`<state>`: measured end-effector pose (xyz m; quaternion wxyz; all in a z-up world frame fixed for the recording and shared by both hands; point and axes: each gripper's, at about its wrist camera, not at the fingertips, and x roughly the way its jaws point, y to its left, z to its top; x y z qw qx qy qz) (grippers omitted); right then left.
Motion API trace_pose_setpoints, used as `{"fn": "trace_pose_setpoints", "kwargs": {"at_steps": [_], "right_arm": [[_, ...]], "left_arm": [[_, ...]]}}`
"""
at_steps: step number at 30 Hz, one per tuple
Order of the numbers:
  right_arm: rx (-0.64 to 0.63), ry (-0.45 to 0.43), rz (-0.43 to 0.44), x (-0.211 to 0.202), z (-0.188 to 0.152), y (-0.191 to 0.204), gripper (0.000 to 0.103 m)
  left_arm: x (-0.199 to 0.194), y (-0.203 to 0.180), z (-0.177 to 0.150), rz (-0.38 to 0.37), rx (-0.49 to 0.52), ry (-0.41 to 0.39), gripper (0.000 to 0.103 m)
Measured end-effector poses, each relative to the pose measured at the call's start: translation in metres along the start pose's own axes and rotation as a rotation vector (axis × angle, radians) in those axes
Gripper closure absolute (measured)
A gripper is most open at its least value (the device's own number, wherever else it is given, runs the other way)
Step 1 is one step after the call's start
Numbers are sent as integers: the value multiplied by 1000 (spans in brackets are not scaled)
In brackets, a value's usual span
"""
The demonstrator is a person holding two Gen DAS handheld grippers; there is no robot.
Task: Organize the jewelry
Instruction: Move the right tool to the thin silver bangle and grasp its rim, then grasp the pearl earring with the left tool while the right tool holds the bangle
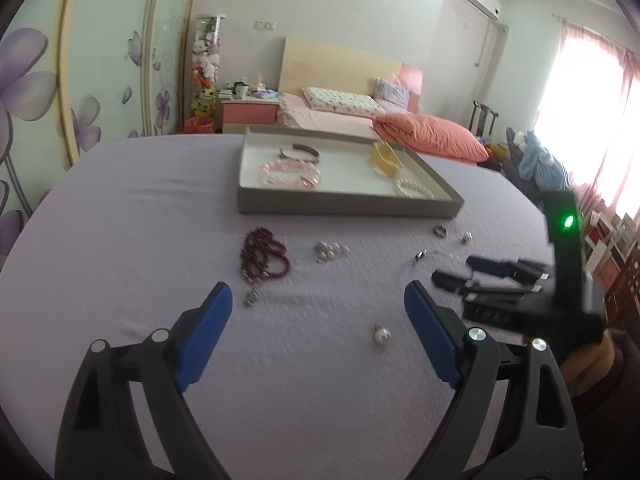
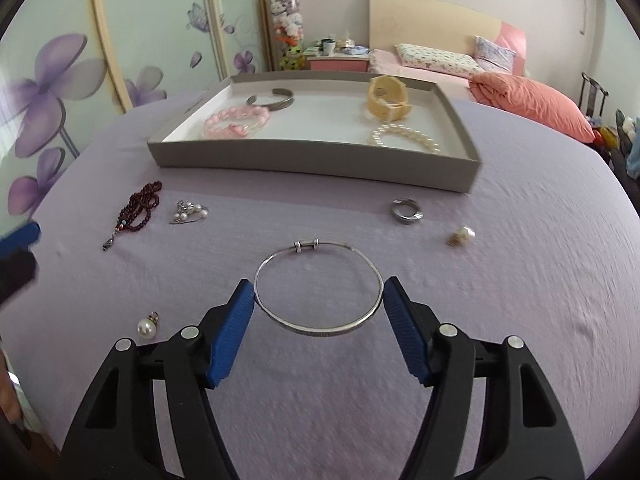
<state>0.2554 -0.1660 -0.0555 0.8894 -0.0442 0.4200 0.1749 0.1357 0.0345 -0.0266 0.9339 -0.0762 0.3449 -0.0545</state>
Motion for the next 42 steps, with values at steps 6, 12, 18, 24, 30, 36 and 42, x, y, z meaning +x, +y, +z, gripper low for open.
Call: {"fn": "trace_pose_setpoints", "kwargs": {"at_steps": [6,12,18,24,30,36,42], "right_arm": [[10,26,-9,-6,-17,-13,35],[-43,51,-54,-3,-26,-14,35],[-67,63,-66,4,-20,-10,23],[-68,58,-25,9,-16,-14,31],[-62,60,-44,2,-20,-18,32],[-17,26,-34,-9,-16,-31,32],[10,6,-30,-15,-12,-38,31]], "left_arm": [[17,-21,-16,2,75,57,16],[32,-42,-27,0,143,97,20],[36,-45,-27,-13,147,109,20],[38,-45,-29,-14,151,121,20],[44,-50,-29,-20,161,136,26],[50,-55,-26,-20,169,138,32],[63,-61,-28,-8,167,174,56]]}}
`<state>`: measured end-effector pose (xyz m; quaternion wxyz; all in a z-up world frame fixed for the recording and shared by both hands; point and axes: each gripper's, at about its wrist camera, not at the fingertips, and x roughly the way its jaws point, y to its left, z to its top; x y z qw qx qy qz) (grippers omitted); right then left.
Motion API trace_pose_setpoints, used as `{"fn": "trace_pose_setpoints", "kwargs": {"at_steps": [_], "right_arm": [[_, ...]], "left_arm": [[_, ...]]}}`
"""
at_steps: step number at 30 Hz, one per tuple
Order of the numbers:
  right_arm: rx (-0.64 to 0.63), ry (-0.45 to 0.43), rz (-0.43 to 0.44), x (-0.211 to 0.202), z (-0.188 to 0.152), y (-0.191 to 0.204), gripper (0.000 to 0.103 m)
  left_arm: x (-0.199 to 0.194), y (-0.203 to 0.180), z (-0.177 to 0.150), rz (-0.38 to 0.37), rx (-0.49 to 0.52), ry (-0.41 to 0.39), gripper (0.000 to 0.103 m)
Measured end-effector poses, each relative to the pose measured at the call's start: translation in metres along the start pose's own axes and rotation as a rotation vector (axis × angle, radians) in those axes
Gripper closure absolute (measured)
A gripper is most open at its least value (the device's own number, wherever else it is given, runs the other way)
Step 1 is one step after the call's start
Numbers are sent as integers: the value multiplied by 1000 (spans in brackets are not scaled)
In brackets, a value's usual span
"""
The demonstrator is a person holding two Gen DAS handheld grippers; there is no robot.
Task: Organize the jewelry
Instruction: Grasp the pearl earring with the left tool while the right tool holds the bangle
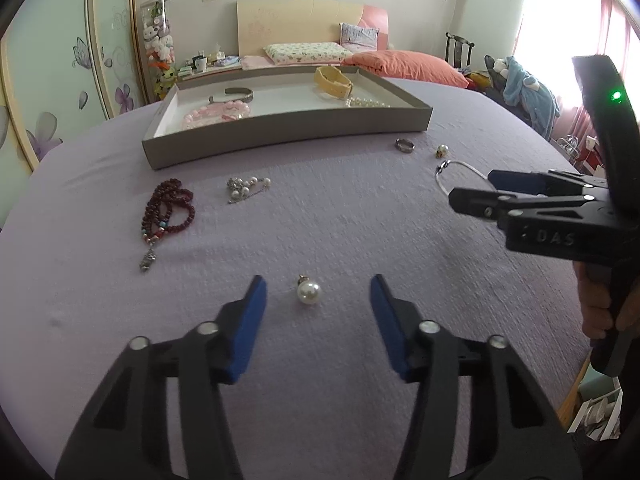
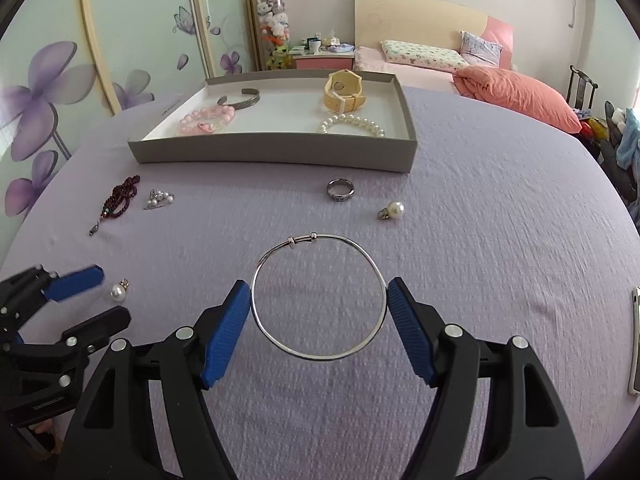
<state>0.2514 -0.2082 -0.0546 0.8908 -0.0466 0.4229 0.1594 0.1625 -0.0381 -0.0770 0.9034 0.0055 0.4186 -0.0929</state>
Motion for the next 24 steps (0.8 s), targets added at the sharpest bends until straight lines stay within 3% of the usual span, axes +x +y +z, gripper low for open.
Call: {"fn": "trace_pose_setpoints", "kwargs": {"at_steps": [6,9,24], "right_arm": [[20,10,13,3,0,-4,31],[21,8,19,2,-1,-2,31],[4,-27,32,-10,5,6,31]], "left_arm": [[6,-7,0,12,2,7,73],[8,-10,0,30,9,6,88],[-6,3,5,42,-35,-27,90]]}}
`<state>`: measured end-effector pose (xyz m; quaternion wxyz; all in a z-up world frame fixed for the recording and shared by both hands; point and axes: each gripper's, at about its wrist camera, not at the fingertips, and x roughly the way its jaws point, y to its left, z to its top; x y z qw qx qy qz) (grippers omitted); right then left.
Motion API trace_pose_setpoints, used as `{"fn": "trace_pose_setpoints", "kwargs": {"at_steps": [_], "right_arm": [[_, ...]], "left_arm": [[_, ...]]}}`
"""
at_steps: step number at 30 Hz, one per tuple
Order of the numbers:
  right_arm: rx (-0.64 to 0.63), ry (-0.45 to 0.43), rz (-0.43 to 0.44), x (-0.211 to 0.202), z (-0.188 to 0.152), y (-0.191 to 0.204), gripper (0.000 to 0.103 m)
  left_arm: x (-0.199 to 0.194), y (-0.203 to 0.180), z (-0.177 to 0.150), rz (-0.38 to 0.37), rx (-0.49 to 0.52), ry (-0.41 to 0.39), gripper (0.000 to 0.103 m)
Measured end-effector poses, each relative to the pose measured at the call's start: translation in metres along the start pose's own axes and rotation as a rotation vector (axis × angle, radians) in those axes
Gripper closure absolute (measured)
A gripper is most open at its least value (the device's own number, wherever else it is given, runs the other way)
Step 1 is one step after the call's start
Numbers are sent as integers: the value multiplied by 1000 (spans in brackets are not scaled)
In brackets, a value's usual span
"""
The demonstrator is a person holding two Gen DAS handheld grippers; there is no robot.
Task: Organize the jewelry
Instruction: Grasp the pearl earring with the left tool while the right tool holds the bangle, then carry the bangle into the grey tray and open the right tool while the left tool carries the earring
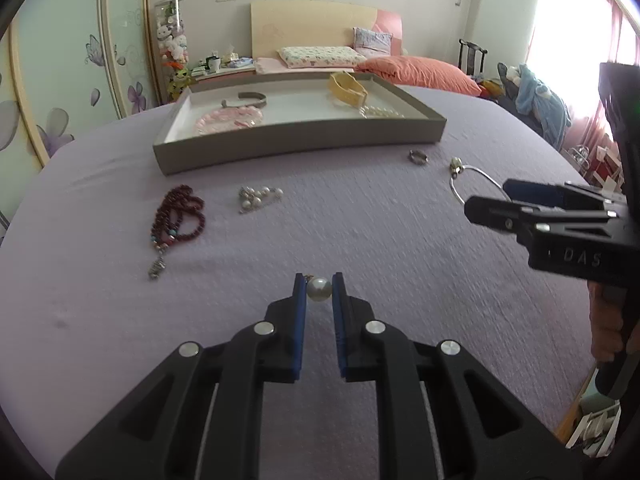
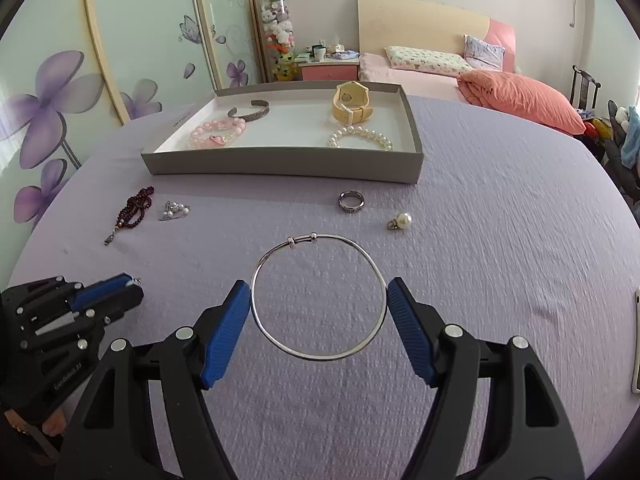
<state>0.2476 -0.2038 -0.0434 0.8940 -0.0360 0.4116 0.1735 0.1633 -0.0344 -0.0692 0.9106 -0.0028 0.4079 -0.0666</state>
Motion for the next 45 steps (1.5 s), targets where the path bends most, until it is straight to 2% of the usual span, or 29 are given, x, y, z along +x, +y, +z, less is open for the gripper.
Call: {"fn": "trace_pose_setpoints", "kwargs": {"at_steps": [13,25,41,45], "right_arm": [[-6,-38,5,-8,12,4,31],[-69,-200,-46,-27,54,21,31],[-53,-322,-72,-3,122,20,31],[-22,-319,-64,16,138,15,31]], "left_arm": [[-17,16,25,18,-41,-65,90],[-28,41,73,31,-105,-165,90],[-4,70,153,43,-154,-246,90],[14,76,173,33,-177,-247,90]]}}
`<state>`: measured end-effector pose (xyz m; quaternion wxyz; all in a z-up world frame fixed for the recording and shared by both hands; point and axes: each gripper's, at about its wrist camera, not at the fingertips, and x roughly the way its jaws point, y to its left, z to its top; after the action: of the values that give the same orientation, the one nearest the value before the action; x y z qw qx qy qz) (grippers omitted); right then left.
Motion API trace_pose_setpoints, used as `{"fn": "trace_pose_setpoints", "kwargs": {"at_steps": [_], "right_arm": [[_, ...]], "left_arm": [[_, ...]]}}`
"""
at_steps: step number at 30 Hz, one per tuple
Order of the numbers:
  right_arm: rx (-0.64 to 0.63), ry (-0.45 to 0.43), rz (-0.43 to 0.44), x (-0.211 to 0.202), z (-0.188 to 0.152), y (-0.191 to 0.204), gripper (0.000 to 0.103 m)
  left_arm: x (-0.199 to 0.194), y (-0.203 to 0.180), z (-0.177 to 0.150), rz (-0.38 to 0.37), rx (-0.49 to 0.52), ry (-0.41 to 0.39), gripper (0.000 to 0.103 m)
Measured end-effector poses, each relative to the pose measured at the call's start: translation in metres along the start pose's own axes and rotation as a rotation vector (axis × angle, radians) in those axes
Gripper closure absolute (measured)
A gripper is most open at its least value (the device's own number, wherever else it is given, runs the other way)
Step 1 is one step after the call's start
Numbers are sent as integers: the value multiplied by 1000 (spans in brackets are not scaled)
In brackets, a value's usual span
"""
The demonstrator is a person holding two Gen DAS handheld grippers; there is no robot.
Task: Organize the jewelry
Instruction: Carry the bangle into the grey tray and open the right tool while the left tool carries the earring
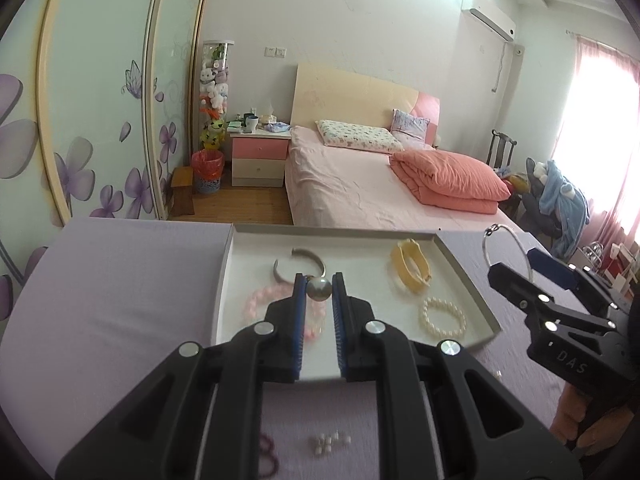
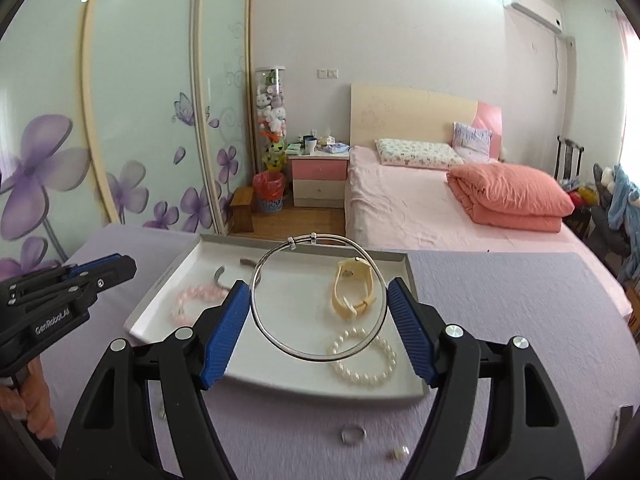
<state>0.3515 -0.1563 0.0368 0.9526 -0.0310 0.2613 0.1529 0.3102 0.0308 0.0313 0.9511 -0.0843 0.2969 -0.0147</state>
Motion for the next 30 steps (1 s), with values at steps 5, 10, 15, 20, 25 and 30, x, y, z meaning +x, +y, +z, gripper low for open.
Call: {"fn": "trace_pose_setpoints", "kwargs": {"at_steps": [5,10,15,20,25,30], "right_arm": [[19,57,-24,41,0,-6,31],[34,118,-33,74,-6,-10,31],[45,166,-46,93,-14,-15,30],[73,194,-50,106,-15,-21,30],[98,224,-32,110,-17,-26,23],[88,216,-31,103,-20,-24,23]], "left_arm": [[31,-2,10,14,-4,10,90],[54,-4,14,33,17,18,90],[72,-4,18,63,54,19,90],[83,-10,19,82,87,23,90],[87,-12,15,81,89,33,90],[92,-13,13,80,87,46,90]]}}
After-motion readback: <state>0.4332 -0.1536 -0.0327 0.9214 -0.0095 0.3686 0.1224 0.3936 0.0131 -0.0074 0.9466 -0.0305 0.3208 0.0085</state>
